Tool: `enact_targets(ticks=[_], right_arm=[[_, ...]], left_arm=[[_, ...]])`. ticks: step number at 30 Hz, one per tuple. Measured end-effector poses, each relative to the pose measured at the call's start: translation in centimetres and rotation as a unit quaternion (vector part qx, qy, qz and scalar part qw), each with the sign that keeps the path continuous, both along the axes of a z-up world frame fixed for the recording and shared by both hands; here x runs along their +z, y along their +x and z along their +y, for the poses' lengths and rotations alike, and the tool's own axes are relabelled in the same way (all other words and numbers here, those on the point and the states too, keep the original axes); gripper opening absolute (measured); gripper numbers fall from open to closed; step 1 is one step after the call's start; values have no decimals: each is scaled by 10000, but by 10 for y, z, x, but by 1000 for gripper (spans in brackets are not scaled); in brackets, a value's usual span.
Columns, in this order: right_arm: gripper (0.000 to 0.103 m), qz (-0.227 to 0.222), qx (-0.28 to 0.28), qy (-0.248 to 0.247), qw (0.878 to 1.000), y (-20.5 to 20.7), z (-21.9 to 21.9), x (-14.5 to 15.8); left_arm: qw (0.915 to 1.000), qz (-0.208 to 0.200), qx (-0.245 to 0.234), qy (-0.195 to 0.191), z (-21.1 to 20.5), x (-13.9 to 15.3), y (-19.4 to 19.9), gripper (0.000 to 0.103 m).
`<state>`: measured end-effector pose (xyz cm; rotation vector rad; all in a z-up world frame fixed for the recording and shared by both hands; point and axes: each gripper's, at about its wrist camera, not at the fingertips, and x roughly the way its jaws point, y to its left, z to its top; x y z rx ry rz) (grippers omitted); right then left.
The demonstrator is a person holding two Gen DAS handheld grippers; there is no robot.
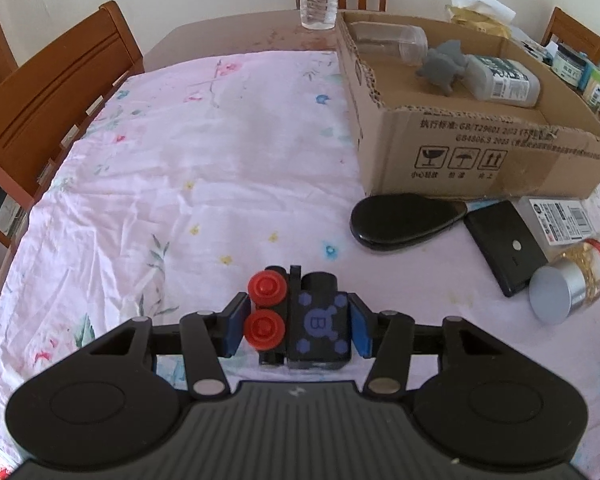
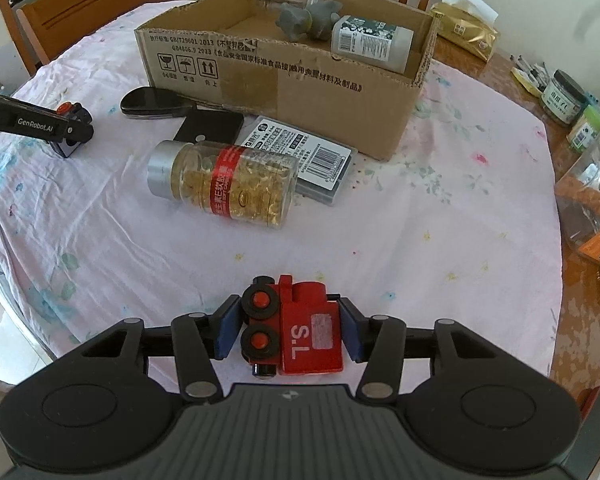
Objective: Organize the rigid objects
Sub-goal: 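Carry both toy trains into the cardboard box and open both tools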
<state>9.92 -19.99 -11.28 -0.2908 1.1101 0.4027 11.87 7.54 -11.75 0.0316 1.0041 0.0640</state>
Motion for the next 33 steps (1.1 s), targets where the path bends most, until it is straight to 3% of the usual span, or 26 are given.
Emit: enact_targets(ticks=[19,28,33], right_arm=[[54,-32,112,-34,9999,2,1,7],[54,-264,202,45,9994,10,-4,32],[54,-557,364,111,9977,20,-6,56]], left_arm=[[9995,44,-299,-66,-2,16,0,50],[9976,-127,-674,-107,-10,60,0,50],[9924,-569,-1076,-166,-26,100,6,50]])
